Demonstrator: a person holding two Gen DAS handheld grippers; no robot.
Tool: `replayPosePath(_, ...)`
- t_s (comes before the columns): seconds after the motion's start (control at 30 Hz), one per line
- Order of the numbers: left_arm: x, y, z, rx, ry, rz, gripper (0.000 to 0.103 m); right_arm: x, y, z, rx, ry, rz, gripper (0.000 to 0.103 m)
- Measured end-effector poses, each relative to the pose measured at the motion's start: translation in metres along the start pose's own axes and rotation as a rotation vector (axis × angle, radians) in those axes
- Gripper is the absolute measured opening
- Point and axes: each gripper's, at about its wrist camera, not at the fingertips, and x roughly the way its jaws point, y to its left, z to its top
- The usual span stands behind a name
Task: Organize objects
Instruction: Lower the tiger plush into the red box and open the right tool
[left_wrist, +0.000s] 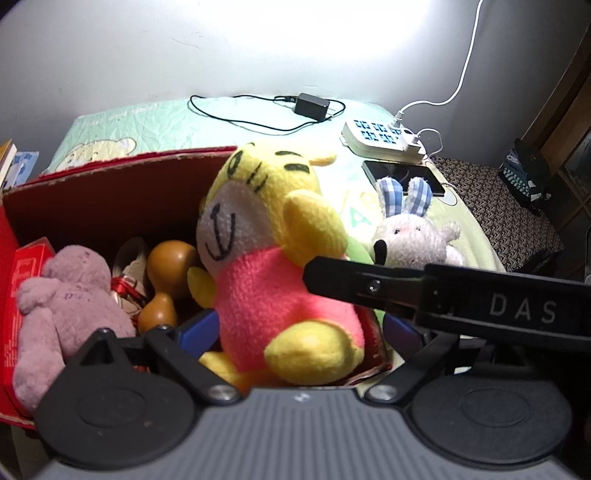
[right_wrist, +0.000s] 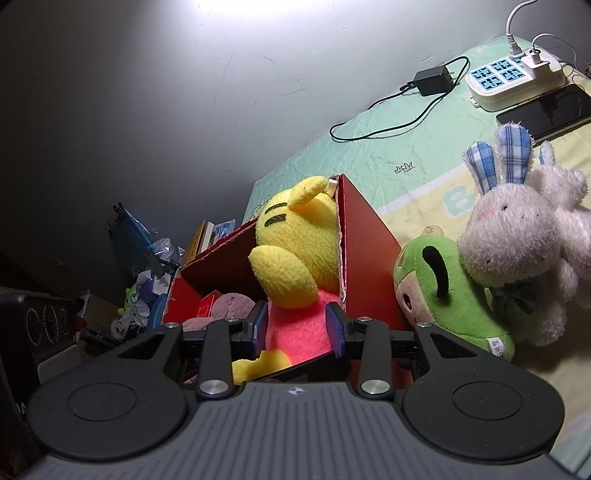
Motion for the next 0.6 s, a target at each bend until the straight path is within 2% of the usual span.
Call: replayPosePath(0.6,-0.019,-0.024,-0.009,0.034,-0.038,0.064,0.096,-0.019,0.001,-0.008,-0.023,-0.023,0.009,0.039)
